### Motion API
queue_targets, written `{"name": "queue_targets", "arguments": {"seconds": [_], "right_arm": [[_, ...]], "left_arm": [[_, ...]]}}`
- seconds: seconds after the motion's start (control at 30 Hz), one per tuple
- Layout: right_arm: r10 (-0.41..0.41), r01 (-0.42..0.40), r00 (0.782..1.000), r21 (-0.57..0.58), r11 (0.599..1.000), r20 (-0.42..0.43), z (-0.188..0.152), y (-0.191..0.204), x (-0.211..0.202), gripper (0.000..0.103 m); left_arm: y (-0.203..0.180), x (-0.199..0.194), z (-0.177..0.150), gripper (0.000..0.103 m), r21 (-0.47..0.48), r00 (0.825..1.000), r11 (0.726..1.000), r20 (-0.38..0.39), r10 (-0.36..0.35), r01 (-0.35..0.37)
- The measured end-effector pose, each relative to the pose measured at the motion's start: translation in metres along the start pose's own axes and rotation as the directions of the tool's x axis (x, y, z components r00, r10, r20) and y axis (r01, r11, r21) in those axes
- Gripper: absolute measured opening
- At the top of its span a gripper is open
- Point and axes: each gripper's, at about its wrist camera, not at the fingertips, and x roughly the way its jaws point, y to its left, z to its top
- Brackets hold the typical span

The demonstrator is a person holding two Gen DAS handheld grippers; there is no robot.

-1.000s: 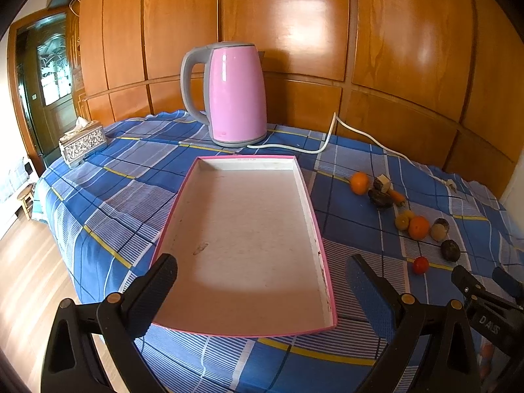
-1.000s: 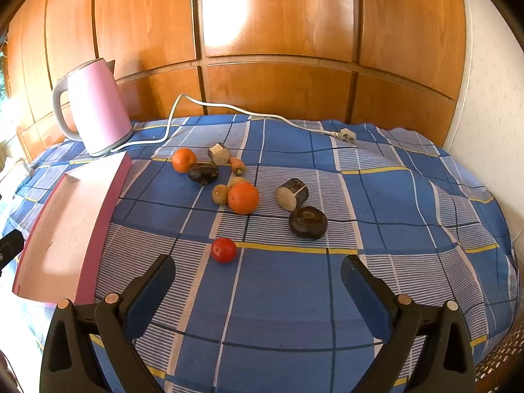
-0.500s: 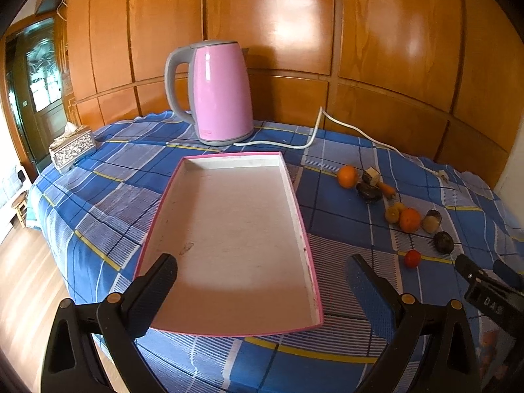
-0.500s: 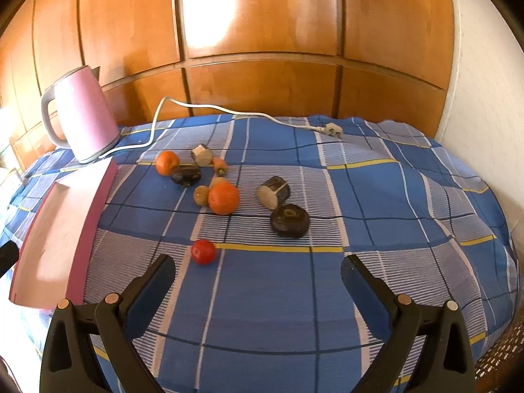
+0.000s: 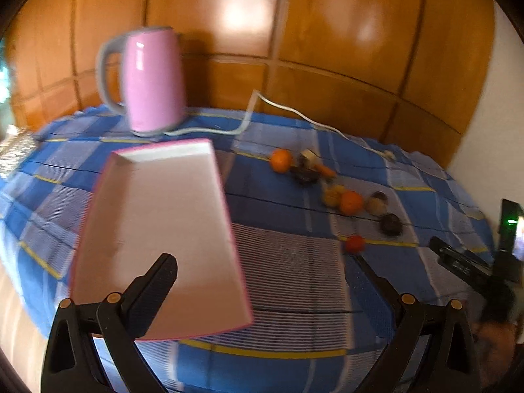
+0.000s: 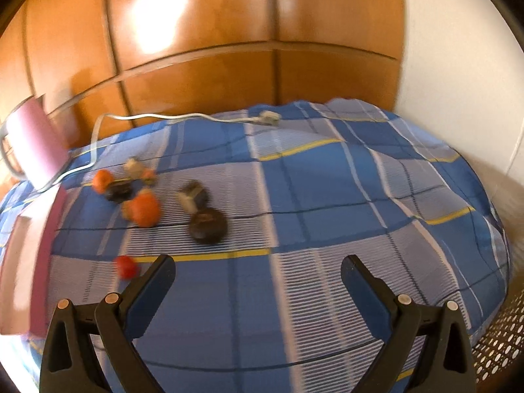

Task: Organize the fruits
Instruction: 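Move the left tool over the red cherry tomato and open it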

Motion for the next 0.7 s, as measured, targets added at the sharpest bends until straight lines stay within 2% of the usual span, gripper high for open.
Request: {"name": "queue_targets", "arguments": {"seconds": [0.2,0.4,0.7], "right_arm": [[-0.104,0.105,0.994,0.064,0.992,-0.018,-0.001,-0.037,0.019,0.103],[-0.178,0.182,0.983,0.088,0.979,-0.048,-0.004,-0.06,0.035,0.103],[-0.243,0.252,0.967,0.128,0.959,-0.078,-0.009,-0.085,0.049,0.103]], "left_arm": [[-0.027,0.02,0.002,0.103,0.089,0.998,0.995,-0.062,-0.029,0.035],[-0.039,0.042,0.01,0.103,0.072,0.979,0.983,-0.127,-0.161,0.171],[-0.059,0.074,0.013,0.103,0.137,0.977,0.977,-0.161,-0.142,0.165]]}}
